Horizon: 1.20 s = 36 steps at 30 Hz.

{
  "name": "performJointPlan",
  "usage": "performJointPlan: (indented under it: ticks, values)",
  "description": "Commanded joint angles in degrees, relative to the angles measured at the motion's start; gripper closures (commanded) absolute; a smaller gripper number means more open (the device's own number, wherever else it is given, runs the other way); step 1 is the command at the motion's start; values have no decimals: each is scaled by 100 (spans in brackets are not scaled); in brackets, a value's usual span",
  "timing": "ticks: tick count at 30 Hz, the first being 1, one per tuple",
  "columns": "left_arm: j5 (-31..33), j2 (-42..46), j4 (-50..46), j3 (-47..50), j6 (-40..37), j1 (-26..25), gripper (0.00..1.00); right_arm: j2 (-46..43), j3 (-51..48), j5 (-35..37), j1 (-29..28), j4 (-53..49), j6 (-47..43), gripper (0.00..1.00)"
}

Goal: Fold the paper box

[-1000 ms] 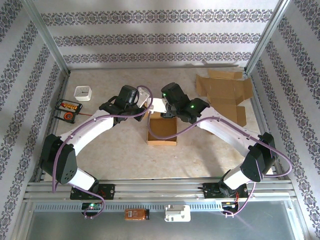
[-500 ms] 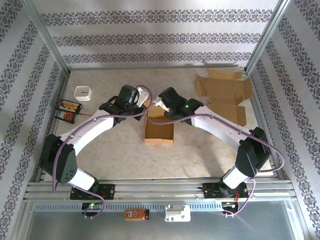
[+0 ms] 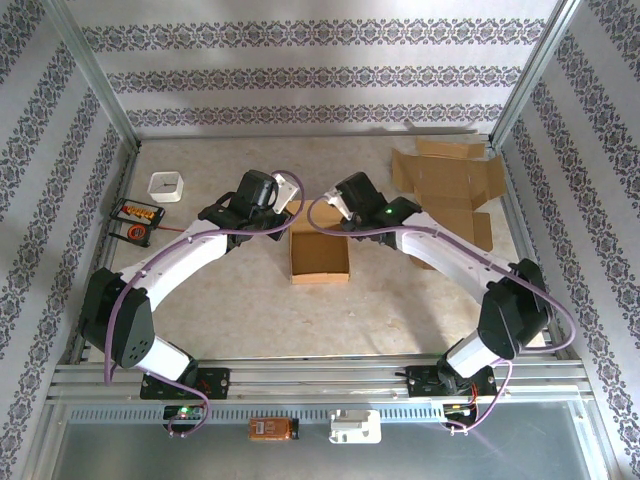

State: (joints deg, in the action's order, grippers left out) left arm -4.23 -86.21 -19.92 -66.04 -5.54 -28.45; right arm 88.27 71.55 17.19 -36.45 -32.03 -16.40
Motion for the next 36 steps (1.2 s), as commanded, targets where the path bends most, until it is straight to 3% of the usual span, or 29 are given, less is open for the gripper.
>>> performJointPlan:
  ticks: [1,5,10,13,19,26,36]
  values:
    - [10,28,248,-117,24,-10,98,-280,-248,-749,175,323,327,70]
    - [-43,26,325,-104,261,-7,98,-328,-313,-1068,278,551,693,85]
    - [-151,-10,682,-78,993,-3,96,-272,-264,-1233,287,795,1564,89]
    - [-335,-125,788,-170,1593,-3,91,-269,-316,-1306,288,1050,2308,91]
    - [-539,-297,1084,-239,2445,-64,91,-177,-478,-1474,271,1489,3368,91]
    - [-329,-527,1316,-292,3208,-69,99,-2,-490,-1309,263,1512,3565,93]
    - [-398,-555,1535,219,3525,-201,99,-139,-853,-1217,253,1573,3451,93]
